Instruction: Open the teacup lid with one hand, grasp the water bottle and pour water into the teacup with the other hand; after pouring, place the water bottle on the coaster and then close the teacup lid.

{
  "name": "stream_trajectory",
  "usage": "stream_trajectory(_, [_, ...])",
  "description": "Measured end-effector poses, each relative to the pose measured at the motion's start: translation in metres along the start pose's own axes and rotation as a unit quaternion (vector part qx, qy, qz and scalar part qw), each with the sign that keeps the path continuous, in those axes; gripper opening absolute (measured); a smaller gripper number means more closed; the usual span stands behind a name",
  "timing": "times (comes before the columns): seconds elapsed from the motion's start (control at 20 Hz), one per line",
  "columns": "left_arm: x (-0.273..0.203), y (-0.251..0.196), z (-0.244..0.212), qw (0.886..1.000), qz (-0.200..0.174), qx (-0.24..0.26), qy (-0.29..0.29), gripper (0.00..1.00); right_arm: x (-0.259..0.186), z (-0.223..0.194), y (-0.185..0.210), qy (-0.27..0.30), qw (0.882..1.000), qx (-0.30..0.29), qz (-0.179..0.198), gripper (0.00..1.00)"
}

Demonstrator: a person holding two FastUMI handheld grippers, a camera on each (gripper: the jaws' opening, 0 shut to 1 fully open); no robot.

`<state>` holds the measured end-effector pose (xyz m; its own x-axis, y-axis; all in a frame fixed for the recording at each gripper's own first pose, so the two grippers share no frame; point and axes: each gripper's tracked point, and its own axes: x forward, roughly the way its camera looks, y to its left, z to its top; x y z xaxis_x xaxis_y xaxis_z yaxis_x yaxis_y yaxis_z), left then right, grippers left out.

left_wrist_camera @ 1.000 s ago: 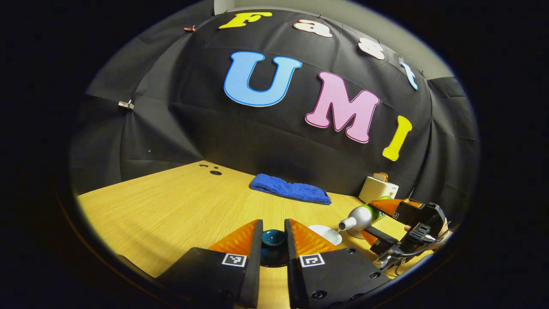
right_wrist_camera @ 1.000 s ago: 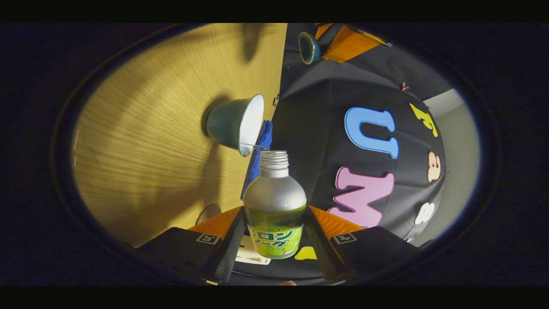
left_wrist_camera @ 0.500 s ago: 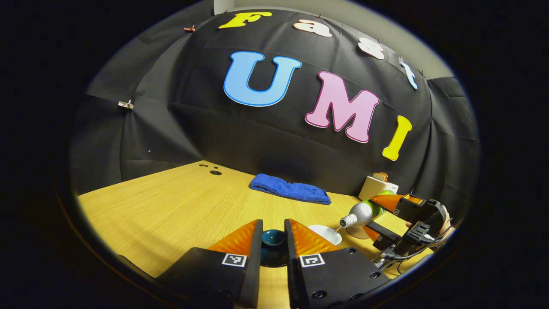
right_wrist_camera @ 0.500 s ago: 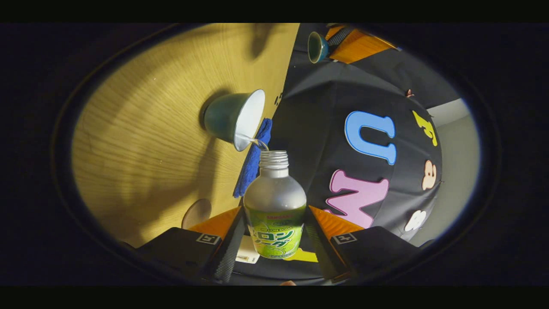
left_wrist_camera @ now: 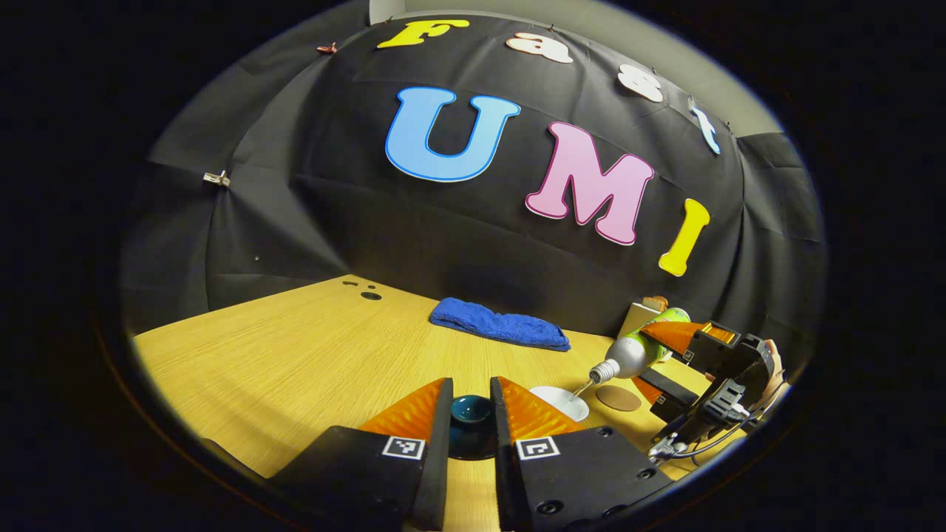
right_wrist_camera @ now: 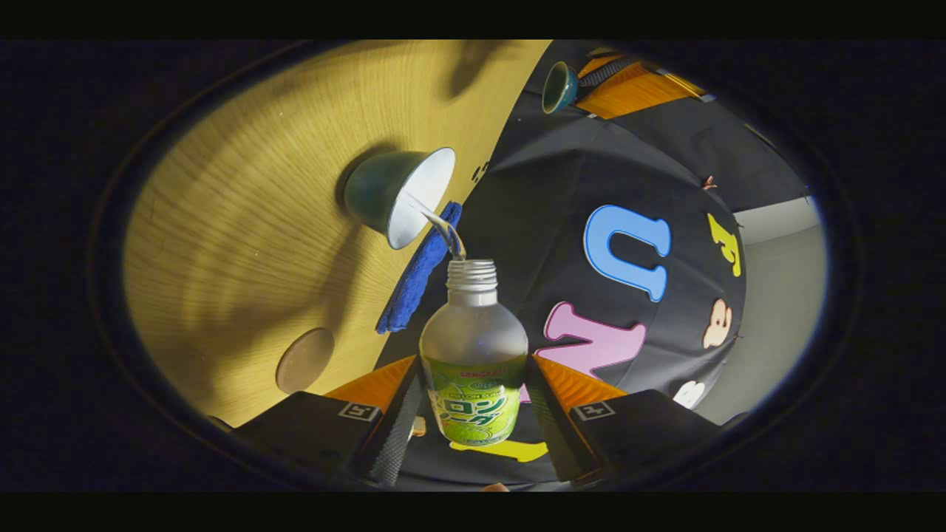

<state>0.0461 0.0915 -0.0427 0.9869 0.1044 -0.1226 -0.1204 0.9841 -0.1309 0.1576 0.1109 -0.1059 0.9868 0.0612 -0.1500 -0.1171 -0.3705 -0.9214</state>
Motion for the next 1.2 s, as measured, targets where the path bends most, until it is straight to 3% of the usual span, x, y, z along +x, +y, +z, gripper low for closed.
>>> stream_trajectory(1.2, [0.001, 0.005, -0.001, 1.0, 0.0, -0.012, 0.002, 0.31, 0.009, 0.006, -0.041, -0.034, 0.99, -0.121, -0.064, 0.79])
